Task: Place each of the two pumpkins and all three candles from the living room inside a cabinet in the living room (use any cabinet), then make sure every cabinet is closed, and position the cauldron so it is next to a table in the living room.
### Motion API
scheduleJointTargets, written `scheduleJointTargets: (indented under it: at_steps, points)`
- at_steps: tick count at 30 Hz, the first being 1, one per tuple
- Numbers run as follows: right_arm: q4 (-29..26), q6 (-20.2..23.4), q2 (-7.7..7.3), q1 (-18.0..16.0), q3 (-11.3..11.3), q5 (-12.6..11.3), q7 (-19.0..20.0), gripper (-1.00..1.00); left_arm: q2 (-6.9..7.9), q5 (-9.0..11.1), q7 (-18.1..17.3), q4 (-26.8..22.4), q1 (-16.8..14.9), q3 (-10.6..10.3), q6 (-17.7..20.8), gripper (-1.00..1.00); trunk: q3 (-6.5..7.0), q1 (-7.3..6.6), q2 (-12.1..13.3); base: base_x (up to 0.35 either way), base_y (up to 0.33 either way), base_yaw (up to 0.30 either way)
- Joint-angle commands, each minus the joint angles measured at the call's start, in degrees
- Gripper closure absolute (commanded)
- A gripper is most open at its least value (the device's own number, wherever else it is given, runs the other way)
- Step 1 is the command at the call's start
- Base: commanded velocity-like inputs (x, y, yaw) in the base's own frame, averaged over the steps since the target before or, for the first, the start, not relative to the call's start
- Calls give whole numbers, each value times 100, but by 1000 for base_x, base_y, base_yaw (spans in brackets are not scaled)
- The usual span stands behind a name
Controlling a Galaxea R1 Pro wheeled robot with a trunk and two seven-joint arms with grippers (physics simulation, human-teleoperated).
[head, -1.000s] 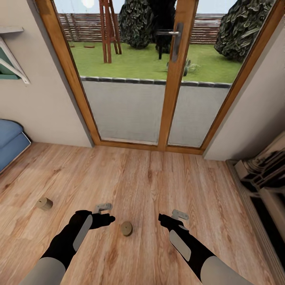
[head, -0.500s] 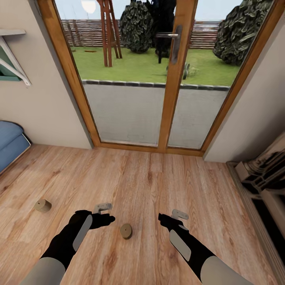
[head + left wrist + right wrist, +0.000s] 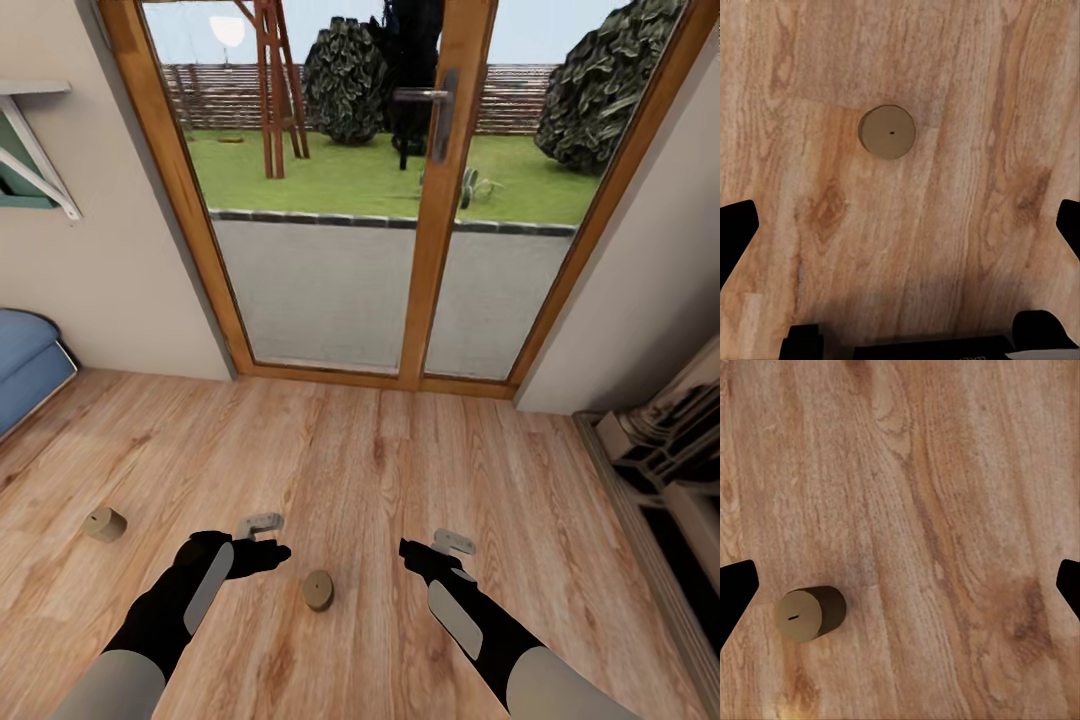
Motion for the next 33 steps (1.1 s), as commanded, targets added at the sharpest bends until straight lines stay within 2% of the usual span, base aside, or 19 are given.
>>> scheduleJointTargets:
  at_steps: [1,33]
  points:
    - [-11,20,-4,-4,27,-19,-46,-100,5,36,29,-6,-3,-17,18,-100,-13,22,-44,0,0,0]
    - [-11,20,-4,-4,27,-18,76,-100,-25,27,30,2,-3,-54,11,-100,-284,725,-1327,0,0,0]
